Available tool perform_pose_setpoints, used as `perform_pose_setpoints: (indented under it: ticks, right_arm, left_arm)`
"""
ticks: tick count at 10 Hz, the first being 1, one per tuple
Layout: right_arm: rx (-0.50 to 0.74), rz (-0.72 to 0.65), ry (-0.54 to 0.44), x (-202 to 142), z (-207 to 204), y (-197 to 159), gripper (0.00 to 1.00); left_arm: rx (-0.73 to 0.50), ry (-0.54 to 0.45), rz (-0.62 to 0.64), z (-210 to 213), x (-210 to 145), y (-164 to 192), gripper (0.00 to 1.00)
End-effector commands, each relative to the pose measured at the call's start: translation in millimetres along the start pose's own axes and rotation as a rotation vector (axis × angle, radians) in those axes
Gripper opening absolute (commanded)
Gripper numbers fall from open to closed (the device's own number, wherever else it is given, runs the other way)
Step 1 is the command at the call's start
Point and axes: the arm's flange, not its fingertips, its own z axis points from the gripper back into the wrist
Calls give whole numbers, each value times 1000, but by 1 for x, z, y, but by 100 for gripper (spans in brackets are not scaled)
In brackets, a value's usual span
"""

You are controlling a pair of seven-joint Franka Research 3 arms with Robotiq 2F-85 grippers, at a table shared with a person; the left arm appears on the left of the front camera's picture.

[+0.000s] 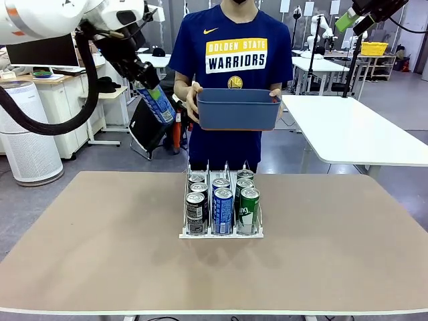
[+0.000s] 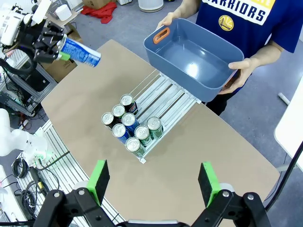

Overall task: Fill the beverage cans into the dispenser.
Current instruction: Place the picked Ionic drink in the line of the Automatic Can Dispenser with the same cans.

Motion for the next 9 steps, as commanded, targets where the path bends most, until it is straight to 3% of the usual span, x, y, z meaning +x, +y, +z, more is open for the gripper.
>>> perform_pose_setpoints:
  ticks: [1, 4, 5, 9]
  right_arm:
    - [6, 1, 1, -3, 0, 2, 100]
    - [6, 1, 1, -3, 0, 2, 100]
    - [6, 1, 1, -3, 0, 2, 100]
    - [6, 1, 1, -3, 0, 2, 100]
  left_arm:
    - [-20, 50, 14, 5, 7, -23, 58]
    - [-143, 58, 25, -2, 14, -62, 58]
    - [-51, 83, 26, -8, 7, -51, 58]
    - [-51, 83, 26, -8, 7, -51, 58]
